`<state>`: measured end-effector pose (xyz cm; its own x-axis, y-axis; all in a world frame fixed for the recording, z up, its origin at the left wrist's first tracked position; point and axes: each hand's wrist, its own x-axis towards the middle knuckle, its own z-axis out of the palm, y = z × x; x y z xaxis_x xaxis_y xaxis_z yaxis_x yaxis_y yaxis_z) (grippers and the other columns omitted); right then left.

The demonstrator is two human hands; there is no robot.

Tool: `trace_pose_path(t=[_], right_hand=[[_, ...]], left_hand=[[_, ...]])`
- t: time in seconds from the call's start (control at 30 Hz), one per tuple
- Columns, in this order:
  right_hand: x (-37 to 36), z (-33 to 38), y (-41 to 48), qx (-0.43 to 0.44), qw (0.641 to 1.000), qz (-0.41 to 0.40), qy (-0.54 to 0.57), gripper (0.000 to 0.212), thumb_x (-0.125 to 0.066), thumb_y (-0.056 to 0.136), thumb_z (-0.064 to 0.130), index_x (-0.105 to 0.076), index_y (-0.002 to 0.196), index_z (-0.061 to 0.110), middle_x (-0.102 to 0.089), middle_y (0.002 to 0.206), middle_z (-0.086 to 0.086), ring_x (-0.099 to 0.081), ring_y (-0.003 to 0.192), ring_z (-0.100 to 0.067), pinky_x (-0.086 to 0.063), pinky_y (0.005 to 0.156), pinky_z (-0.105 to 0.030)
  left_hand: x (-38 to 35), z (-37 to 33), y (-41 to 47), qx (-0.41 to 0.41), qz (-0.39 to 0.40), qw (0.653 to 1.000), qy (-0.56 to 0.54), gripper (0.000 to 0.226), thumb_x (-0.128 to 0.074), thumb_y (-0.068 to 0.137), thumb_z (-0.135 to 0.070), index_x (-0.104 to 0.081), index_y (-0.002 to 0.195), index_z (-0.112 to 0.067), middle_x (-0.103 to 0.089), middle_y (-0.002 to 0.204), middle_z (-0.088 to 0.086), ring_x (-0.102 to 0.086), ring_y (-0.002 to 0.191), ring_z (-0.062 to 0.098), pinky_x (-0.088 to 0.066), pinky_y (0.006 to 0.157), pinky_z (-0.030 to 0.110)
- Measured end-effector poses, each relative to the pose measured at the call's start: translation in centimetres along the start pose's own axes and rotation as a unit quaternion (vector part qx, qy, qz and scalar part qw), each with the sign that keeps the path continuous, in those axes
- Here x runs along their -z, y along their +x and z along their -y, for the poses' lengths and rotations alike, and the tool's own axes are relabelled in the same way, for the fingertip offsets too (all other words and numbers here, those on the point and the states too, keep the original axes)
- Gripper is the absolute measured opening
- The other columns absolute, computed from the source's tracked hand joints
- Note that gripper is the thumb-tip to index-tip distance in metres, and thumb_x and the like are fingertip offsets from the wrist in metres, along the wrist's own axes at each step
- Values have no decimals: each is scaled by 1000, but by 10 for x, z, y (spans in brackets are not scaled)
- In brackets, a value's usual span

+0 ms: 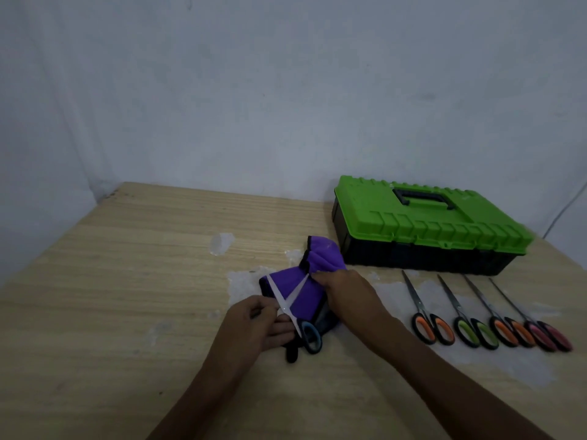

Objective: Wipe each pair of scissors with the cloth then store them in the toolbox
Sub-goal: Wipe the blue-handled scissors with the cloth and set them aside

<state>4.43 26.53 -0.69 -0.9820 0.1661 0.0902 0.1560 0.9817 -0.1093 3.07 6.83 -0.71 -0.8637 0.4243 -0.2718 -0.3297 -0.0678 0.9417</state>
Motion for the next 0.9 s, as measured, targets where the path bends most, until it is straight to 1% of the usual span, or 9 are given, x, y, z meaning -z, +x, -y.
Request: trace_pose_path(t=[0.07, 0.17, 0.23, 0.33, 0.43, 0.5, 0.63, 0.77, 0.9], right_hand=[[3, 1, -2, -30, 995, -44, 81, 39, -47, 94, 14, -56, 130, 24, -65, 117, -11, -60, 104, -29, -41, 80, -25], [0, 6, -11, -54, 971, -107, 206, 32, -55, 94, 20, -60, 126, 18, -65, 121, -7, -59, 110, -23, -40, 88, -22], [-8, 8, -22, -48, 977, -111, 177, 36, -57, 93, 30, -57, 128, 22, -57, 134, -4, -48, 127, -21, -37, 100, -26], [-16, 11, -39, -70, 986, -38, 144, 55, -55, 92, 44, -41, 142, 27, -33, 153, 1, -21, 144, -16, -25, 113, -31], [-20, 15, -44, -44, 985, -65, 156, 47, -57, 92, 37, -48, 137, 27, -47, 143, 3, -38, 134, -13, -34, 106, -26], [-18, 23, -48, -15, 983, -73, 169, 37, -56, 92, 24, -55, 129, 26, -58, 129, 5, -50, 119, -8, -37, 95, -13], [-6, 40, -60, 39, 966, -60, 247, 38, -49, 91, 0, -64, 121, 18, -66, 113, 3, -56, 97, 1, -35, 79, 3], [5, 49, -74, 65, 943, -50, 322, 40, -47, 89, 0, -68, 111, 27, -69, 102, 11, -61, 90, 2, -46, 77, -8], [18, 43, -77, 0, 876, -119, 467, 43, -42, 93, -4, -64, 112, 27, -72, 98, 9, -66, 94, -6, -54, 78, -24]], left_hand=[[9, -4, -5, -22, -28, 999, -7, 15, -48, 100, -4, -61, 103, 2, -73, 94, 24, -77, 77, 28, -63, 65, 32], [15, -11, -11, -45, -46, 997, -36, 16, -47, 99, -2, -62, 103, 2, -73, 92, 24, -76, 78, 30, -63, 63, 33], [14, -13, -14, -55, -46, 996, -50, 17, -46, 99, -1, -62, 102, 2, -73, 91, 25, -76, 78, 31, -62, 62, 34], [11, -14, -17, -70, -49, 994, -65, 18, -45, 100, -1, -62, 102, 2, -73, 90, 23, -76, 79, 30, -63, 65, 36], [9, -16, -21, -84, -48, 992, -82, 18, -46, 100, -2, -63, 103, 2, -74, 91, 21, -76, 82, 30, -63, 67, 38], [8, -18, -24, -90, -46, 990, -93, 17, -47, 100, -2, -63, 102, 3, -74, 91, 20, -76, 80, 29, -63, 67, 38], [8, -20, -24, -96, -54, 989, -94, 17, -46, 99, -2, -61, 105, 4, -72, 95, 23, -76, 81, 29, -63, 68, 39], [10, -22, -24, -114, -61, 990, -57, 20, -45, 100, -3, -64, 104, 0, -72, 99, 23, -73, 91, 35, -62, 69, 39], [7, -23, -26, -117, -51, 991, -51, 22, -44, 100, -4, -64, 106, -1, -74, 101, 20, -74, 92, 32, -62, 74, 39]])
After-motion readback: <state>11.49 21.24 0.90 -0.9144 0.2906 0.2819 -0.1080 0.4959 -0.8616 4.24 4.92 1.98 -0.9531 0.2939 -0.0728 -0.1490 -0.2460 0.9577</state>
